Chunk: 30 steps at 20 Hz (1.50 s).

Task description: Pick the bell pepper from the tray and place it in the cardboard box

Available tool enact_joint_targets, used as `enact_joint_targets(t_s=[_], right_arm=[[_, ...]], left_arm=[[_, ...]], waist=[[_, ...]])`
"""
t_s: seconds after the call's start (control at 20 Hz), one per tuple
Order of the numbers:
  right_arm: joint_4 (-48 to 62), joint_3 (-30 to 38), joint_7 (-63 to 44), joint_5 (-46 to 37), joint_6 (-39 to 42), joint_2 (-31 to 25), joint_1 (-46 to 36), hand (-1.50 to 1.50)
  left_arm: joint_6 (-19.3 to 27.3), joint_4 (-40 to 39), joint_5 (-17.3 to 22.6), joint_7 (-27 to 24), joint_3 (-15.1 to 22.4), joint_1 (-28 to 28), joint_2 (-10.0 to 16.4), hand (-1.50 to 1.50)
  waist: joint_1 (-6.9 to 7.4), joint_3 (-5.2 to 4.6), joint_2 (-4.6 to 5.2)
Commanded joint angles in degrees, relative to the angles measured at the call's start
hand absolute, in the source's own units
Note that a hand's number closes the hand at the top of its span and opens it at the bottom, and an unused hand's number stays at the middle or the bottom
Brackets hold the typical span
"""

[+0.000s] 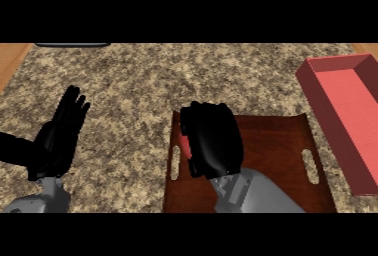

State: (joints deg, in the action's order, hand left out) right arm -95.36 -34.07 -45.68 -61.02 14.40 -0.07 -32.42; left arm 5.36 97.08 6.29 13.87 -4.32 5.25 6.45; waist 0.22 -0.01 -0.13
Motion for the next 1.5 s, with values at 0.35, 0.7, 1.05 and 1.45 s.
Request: enact_joint_targets(t_s=[0.35, 0.7, 1.05, 1.45], right_arm=[[-10.92, 13.84, -12.16, -7.0, -2.56, -3.14, -8.48, 1.5], [-13.83, 24.22, -9.29, -3.34, 1.13, -6.57, -5.83, 1.5], [-4.24, 36.75, 0.19, 0.35, -2.51, -15.21, -6.77, 1.5], [3.21, 41.07, 11.86, -0.96, -8.49, -23.48, 2.14, 1.5]], left_arm=[[0.29, -0.08, -1.29, -0.56, 0.8, -0.64, -0.39, 0.0], [-0.31, -2.4, 0.64, 0.76, -1.21, 2.8, 0.26, 0.0], [0.69, -2.43, -0.81, 0.78, -0.16, 3.25, -0.56, 0.0], [0.0, -1.82, 0.2, 1.53, -1.52, 3.78, 0.4, 0.0]], waist=[[-0.55, 0.01, -0.08], [-0.42, 0.01, 0.08], [-0.01, 0.02, 0.23], [-0.31, 0.03, 0.21]])
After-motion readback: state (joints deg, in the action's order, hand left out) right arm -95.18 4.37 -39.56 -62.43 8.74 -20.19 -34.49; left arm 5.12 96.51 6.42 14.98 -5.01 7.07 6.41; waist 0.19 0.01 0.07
